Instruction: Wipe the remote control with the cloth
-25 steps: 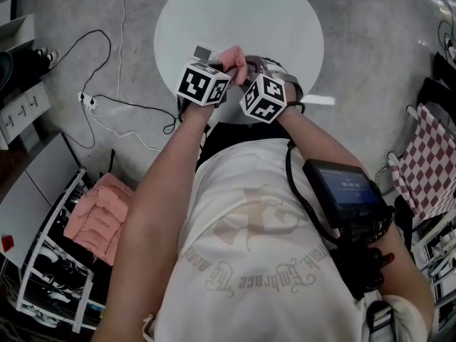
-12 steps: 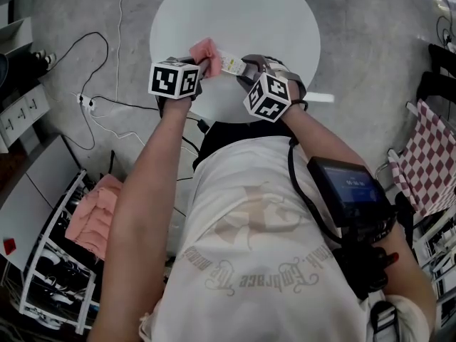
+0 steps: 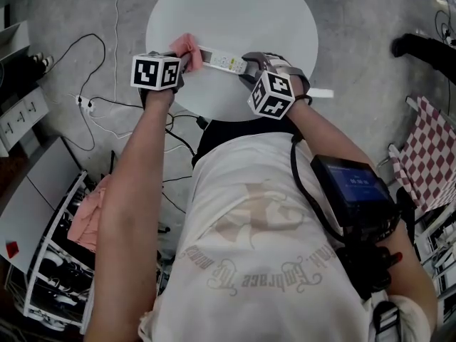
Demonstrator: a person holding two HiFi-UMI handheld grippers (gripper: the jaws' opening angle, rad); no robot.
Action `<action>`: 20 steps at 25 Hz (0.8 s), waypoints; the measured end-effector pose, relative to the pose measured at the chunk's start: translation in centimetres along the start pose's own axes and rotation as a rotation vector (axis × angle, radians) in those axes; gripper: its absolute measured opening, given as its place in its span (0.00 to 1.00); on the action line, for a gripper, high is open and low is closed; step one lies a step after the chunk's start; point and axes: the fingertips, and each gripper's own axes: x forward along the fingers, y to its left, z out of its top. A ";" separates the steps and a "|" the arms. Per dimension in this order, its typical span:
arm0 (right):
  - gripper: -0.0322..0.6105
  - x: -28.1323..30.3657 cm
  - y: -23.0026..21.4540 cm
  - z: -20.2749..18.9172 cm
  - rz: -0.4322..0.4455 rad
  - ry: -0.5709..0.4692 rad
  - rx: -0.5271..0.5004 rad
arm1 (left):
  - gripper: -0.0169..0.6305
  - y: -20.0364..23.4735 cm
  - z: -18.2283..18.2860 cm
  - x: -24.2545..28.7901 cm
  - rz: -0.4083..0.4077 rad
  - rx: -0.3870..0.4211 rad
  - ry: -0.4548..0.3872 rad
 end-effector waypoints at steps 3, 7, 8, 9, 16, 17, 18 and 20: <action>0.37 -0.1 -0.1 -0.1 0.008 -0.004 0.002 | 0.05 -0.4 0.0 0.0 0.005 0.022 -0.001; 0.37 -0.4 -0.1 -0.3 0.013 -0.009 0.007 | 0.05 -2.3 0.1 0.4 -0.021 0.084 0.004; 0.37 -0.5 -0.1 -0.2 0.014 -0.009 0.007 | 0.05 -3.1 0.1 0.6 -0.034 0.104 0.010; 0.37 -0.5 -0.1 -0.2 0.015 -0.009 0.008 | 0.05 -3.9 0.1 0.9 -0.045 0.121 0.014; 0.37 0.0 -0.3 0.2 0.027 -0.007 0.018 | 0.05 -7.1 0.7 2.0 -0.094 0.141 -0.008; 0.37 0.0 -0.3 0.2 0.026 -0.007 0.020 | 0.05 -7.7 0.9 2.0 -0.115 0.142 -0.012; 0.37 0.0 -0.3 0.3 0.026 -0.008 0.018 | 0.05 -8.5 1.1 2.0 -0.140 0.153 -0.013; 0.37 0.0 -0.2 0.5 0.028 -0.009 0.012 | 0.05 -10.5 1.3 2.2 -0.190 0.188 -0.009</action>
